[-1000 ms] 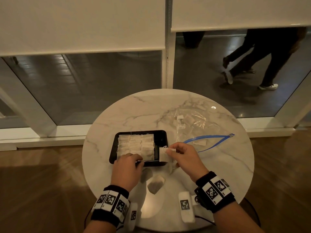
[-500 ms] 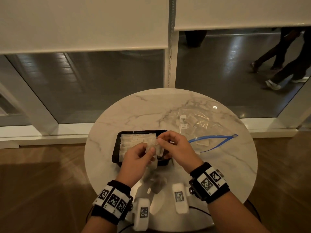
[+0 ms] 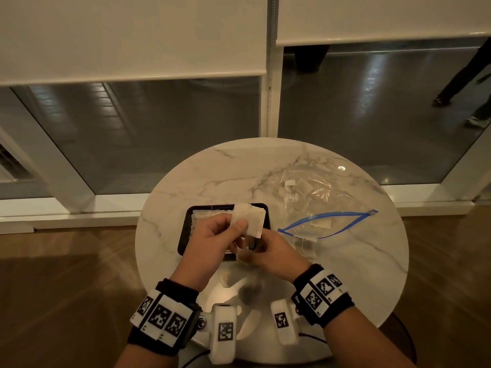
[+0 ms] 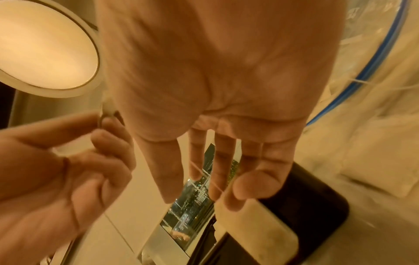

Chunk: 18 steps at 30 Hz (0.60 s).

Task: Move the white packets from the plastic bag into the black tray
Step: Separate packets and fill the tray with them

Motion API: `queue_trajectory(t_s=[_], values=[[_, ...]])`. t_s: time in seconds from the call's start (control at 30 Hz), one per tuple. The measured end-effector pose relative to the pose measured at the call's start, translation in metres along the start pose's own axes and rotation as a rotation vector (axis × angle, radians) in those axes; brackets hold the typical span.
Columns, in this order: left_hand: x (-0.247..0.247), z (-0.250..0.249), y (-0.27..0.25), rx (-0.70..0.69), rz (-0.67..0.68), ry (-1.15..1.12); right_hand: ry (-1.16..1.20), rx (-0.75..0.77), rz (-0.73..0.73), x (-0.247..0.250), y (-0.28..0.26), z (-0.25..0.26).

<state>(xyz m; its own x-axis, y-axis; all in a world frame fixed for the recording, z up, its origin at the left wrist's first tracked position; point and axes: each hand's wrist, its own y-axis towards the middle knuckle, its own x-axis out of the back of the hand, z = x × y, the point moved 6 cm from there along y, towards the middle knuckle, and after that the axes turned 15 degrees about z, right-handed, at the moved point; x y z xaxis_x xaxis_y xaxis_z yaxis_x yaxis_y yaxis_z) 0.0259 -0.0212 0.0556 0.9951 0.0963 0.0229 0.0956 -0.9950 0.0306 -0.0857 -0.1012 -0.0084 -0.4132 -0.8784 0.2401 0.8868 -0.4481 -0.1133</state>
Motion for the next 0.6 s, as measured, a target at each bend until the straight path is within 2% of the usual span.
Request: queue_trajectory(t_s=[0.2, 0.37, 0.53, 0.6], values=[[-0.005, -0.024, -0.001, -0.052, 0.036, -0.038, -0.169, -0.087, 0.057, -0.012, 0.003, -0.009], [0.006, -0.038, -0.006, -0.117, -0.030, -0.027, -0.214, -0.203, 0.011, 0.005, -0.013, -0.016], [0.015, -0.021, -0.006, -0.004, -0.099, 0.080, -0.173, -0.281, 0.041, 0.027, -0.033, -0.015], [0.013, -0.009, -0.005, 0.062, -0.088, 0.093, -0.124, -0.224, -0.087, 0.042, -0.036, -0.008]])
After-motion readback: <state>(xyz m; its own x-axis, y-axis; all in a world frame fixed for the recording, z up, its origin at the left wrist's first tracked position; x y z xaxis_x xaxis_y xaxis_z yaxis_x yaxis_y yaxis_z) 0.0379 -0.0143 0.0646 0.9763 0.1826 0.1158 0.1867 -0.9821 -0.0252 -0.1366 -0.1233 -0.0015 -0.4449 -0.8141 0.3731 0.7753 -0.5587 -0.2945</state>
